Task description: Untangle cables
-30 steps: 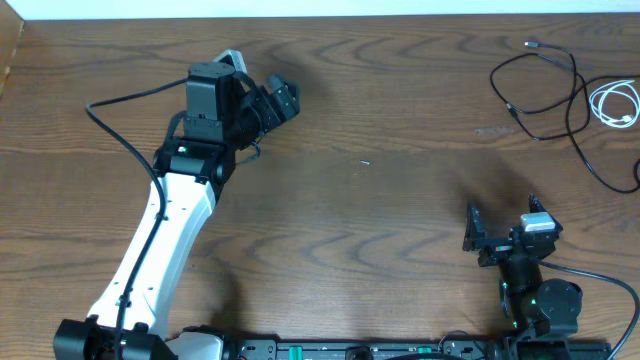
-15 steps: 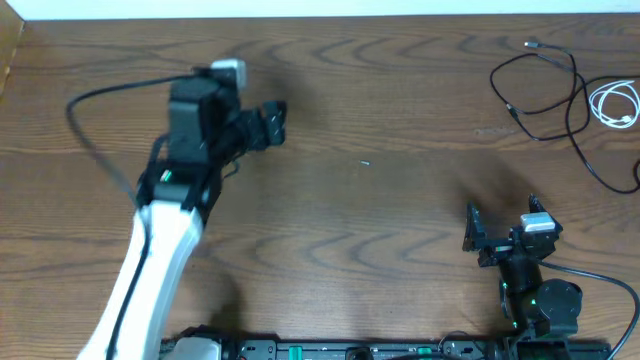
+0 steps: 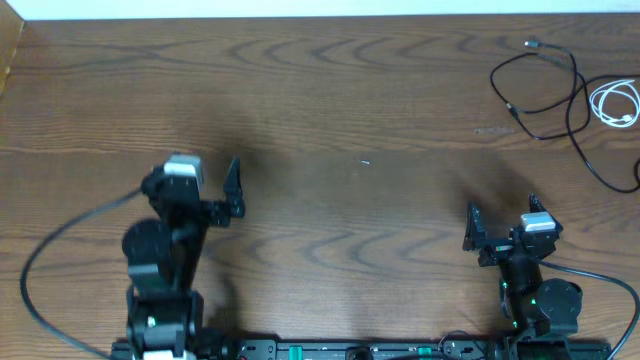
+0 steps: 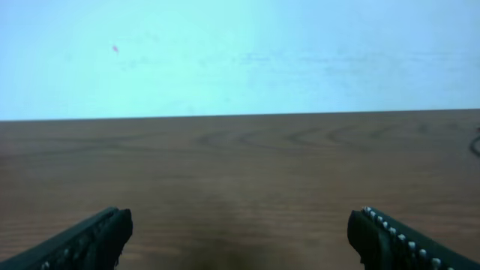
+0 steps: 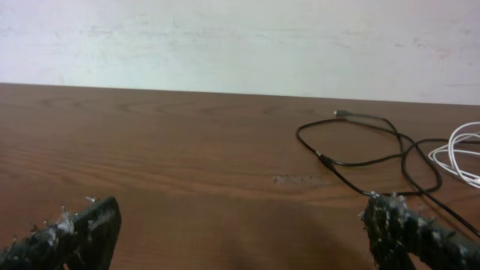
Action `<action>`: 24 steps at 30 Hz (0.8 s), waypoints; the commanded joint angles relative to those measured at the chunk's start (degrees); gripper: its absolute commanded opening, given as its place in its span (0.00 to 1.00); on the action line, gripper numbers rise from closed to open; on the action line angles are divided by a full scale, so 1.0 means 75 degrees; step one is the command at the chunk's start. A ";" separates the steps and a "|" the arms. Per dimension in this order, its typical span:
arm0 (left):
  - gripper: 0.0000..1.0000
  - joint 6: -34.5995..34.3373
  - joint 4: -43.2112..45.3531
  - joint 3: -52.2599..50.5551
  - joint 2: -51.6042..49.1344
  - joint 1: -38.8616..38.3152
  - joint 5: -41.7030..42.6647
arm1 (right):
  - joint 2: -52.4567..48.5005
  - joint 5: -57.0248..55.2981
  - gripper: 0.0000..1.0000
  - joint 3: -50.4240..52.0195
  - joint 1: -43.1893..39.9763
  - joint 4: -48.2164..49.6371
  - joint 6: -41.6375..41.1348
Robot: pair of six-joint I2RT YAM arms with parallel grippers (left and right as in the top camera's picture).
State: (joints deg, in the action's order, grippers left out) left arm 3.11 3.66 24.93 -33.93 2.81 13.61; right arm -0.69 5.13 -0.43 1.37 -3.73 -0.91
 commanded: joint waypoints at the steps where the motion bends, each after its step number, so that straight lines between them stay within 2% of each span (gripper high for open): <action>1: 0.97 0.0385 0.0058 -0.0886 0.1189 0.0038 -0.0516 | 0.0035 -0.0041 0.99 0.0015 0.0047 -0.0026 -0.0102; 10: 0.97 0.0312 0.0041 -0.2975 0.3800 0.0058 -0.0691 | 0.0035 -0.0041 0.99 0.0015 0.0047 -0.0029 -0.0102; 13: 0.96 0.0230 -0.0114 -0.3302 0.4232 0.0058 -0.0836 | 0.0035 -0.0041 0.99 0.0015 0.0047 -0.0029 -0.0102; 15: 0.97 -0.0189 -0.0816 -0.3293 0.4479 0.0067 -0.1241 | 0.0035 -0.0041 0.99 0.0015 0.0047 -0.0026 -0.0102; 17: 0.97 -0.0309 -0.1035 -0.3293 0.4514 0.0067 -0.1545 | 0.0035 -0.0041 0.99 0.0015 0.0047 -0.0029 -0.0102; 24: 0.97 -0.0312 -0.1032 -0.3293 0.4485 0.0067 -0.1708 | 0.0035 -0.0041 0.99 0.0015 0.0047 -0.0029 -0.0102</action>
State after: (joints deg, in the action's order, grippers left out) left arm 1.50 -1.65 1.06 -0.58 3.03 2.87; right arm -0.69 5.10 -0.40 1.37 -3.68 -0.91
